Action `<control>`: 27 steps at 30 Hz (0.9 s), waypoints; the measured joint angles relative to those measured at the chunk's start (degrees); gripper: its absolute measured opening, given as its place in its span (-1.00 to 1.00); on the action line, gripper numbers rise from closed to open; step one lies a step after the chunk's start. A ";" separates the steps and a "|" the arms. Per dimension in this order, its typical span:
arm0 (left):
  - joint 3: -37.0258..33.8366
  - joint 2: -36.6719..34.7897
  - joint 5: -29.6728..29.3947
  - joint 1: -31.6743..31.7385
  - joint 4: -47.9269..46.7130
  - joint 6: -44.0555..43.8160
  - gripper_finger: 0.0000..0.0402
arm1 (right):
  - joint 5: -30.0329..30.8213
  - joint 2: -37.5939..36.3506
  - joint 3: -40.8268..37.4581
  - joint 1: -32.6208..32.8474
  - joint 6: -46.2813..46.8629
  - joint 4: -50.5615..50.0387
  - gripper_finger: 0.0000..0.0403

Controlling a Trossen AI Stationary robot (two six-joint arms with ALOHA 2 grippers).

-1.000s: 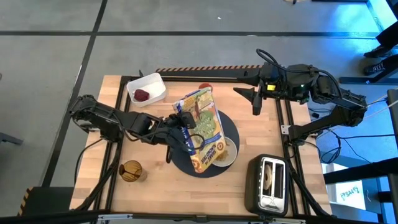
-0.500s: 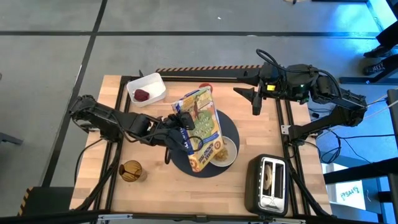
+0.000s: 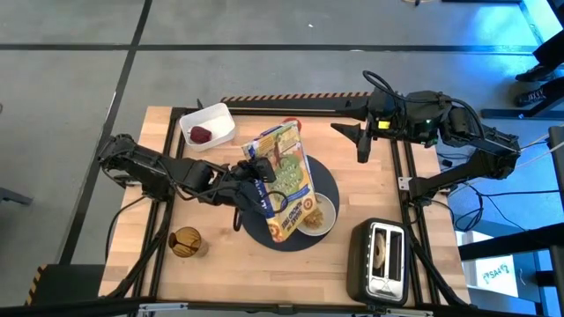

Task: Arrange a breakfast setting
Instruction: Pour the cereal from the cereal box into the white bowl

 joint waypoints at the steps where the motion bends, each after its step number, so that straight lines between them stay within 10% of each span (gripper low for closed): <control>1: 0.00 0.00 -0.21 -0.18 -0.02 0.01 -1.00 | 0.09 0.00 0.00 0.01 -0.36 0.02 -0.06; 27: 0.02 0.00 1.17 0.32 4.67 8.93 -1.00 | 0.34 0.00 0.00 0.02 -2.19 0.02 -0.06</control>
